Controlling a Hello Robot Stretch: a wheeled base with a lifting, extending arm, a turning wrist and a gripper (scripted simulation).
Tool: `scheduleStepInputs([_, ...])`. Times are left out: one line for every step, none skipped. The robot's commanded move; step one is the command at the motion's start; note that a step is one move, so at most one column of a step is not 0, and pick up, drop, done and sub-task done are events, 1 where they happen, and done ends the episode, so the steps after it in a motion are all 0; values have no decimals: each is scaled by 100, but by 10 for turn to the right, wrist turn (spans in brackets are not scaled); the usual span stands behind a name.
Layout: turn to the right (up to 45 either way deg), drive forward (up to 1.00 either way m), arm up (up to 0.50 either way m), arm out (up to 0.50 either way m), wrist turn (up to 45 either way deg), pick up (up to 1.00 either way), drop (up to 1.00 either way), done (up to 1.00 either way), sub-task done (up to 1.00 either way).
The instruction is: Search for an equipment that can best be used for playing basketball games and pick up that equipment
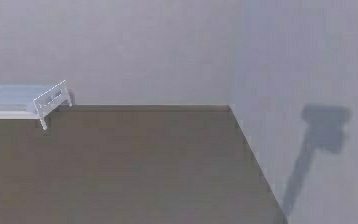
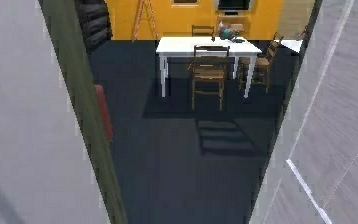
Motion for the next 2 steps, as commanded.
scheduleStepInputs([0, 20, 0, 0, 0, 0, 0, 0, 0])
scheduleStepInputs([-450, 0, 0, 0, 0, 0, 0, 0, 0])
